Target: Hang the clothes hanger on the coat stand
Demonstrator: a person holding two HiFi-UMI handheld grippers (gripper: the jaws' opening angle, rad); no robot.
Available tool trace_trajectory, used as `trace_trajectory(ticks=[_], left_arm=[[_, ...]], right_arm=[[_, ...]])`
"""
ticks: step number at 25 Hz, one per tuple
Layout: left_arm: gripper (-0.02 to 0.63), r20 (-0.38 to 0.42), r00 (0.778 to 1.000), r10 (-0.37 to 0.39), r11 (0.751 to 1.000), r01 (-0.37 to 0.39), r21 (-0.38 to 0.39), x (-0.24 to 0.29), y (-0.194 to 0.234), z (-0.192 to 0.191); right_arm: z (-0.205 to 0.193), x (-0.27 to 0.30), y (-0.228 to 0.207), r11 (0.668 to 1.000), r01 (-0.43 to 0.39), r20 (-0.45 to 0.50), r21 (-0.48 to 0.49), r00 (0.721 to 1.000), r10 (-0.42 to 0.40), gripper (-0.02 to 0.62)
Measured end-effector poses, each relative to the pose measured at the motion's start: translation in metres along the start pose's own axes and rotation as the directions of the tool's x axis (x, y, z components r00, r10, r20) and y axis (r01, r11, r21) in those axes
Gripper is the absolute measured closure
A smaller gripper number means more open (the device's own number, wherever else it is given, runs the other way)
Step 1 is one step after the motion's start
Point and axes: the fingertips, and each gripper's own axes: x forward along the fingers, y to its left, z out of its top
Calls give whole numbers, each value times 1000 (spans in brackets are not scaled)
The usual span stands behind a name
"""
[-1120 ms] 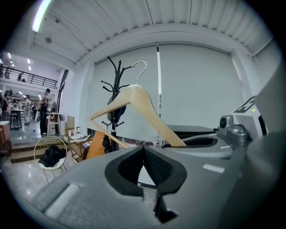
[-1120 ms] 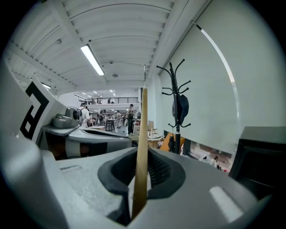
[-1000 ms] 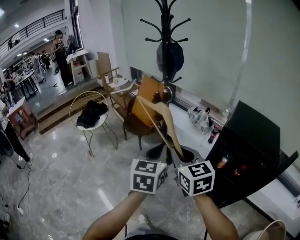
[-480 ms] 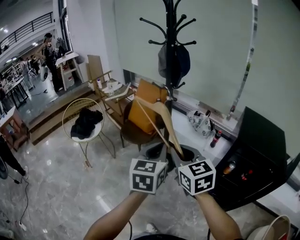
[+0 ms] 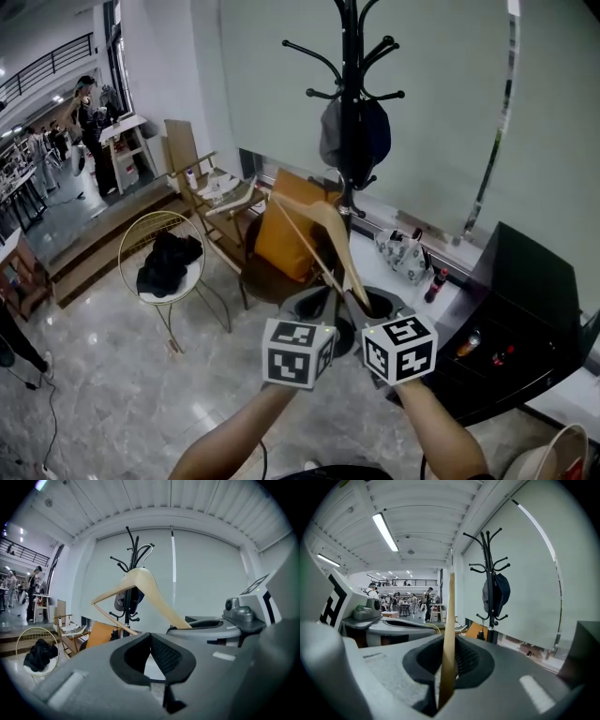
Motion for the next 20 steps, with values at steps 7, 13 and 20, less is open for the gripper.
trace_trajectory(ticks=[7, 13, 20], left_arm=[[601, -12, 1000, -10, 1000, 10, 6, 28, 15, 0], [601, -9, 1000, 11, 1000, -11, 10, 67, 34, 5], [601, 7, 999, 42, 999, -43, 16, 118, 52, 26]], right_arm=[[3, 27, -19, 1000, 0, -2, 14, 1000, 0, 554], [6, 59, -50, 1000, -8, 7, 20, 1000, 8, 554], [21, 94, -92, 999, -33, 14, 9, 999, 33, 554]])
